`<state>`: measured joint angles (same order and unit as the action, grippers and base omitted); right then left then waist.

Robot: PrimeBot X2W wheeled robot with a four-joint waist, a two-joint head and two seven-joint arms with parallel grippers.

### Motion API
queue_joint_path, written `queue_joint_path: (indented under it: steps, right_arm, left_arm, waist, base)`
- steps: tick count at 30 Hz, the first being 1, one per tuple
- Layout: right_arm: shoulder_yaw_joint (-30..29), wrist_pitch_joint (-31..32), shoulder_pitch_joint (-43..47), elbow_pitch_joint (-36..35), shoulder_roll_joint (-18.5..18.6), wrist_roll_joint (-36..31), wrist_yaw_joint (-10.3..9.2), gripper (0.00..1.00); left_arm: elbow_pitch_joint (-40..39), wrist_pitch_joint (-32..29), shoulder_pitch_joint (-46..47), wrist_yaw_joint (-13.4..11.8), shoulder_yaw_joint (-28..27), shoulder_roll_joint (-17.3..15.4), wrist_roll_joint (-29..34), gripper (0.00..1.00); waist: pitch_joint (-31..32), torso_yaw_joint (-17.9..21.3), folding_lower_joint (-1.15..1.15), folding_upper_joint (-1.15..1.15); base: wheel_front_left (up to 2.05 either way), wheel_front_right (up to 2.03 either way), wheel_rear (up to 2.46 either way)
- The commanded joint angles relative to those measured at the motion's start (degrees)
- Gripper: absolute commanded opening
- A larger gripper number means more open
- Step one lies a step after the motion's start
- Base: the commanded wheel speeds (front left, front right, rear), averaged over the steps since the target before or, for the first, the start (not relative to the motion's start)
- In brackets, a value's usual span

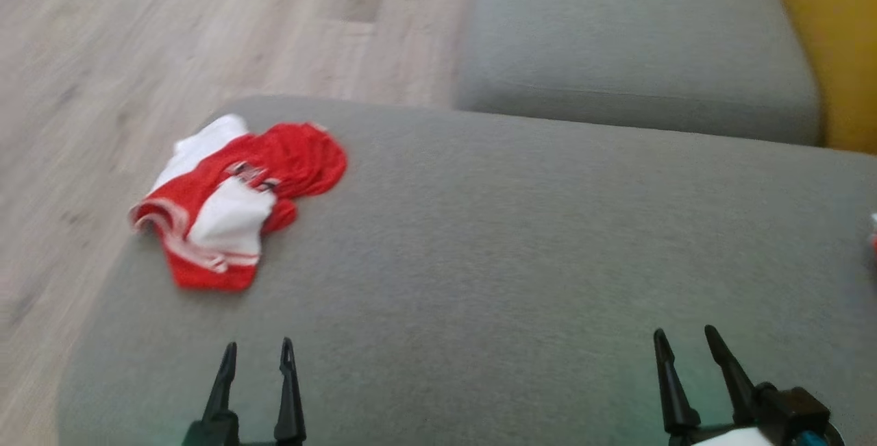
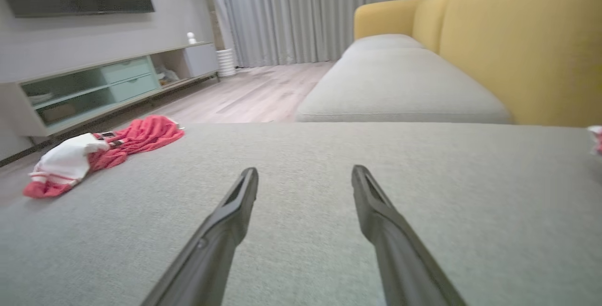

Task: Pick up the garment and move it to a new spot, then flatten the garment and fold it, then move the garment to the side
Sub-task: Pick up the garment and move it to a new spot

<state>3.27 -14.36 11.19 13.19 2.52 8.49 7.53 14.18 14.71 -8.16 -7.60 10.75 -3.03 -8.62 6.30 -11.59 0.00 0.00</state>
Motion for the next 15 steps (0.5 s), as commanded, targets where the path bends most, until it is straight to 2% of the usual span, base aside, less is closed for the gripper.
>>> queue_joint_path:
  steps: [1,8,11,15]
  right_arm:
    - [1.0,-0.6,-3.5,-2.2,0.4,-0.2,-0.04,1.00]
    - [-0.5,-0.6,-6.1,-2.6,0.4,-0.6,-0.04,1.00]
    - [-1.8,-0.6,-7.1,-3.2,0.4,-1.3,-0.04,1.00]
    - [-4.4,-0.6,-8.0,-3.9,1.0,-2.4,-0.04,1.00]
  left_arm:
    - [-2.3,0.3,3.5,-0.2,-2.5,0.1,-0.1,1.00]
    - [-3.8,0.3,3.7,-0.8,-4.6,0.1,-0.3,1.00]
    - [-4.6,0.3,4.6,-0.6,-5.6,0.1,0.2,1.00]
    - [-5.5,0.3,9.1,0.9,-6.6,0.1,1.7,1.00]
  waist:
    - [-1.8,-5.0,0.00,0.00]
    - [-4.9,-11.4,0.00,0.00]
    - [-6.7,-12.8,0.00,0.00]
    - [-10.7,-13.2,0.00,0.00]
  base:
    - [0.00,0.00,0.00]
    - [0.00,0.00,0.00]
    - [0.00,0.00,0.00]
    - [0.00,0.00,0.00]
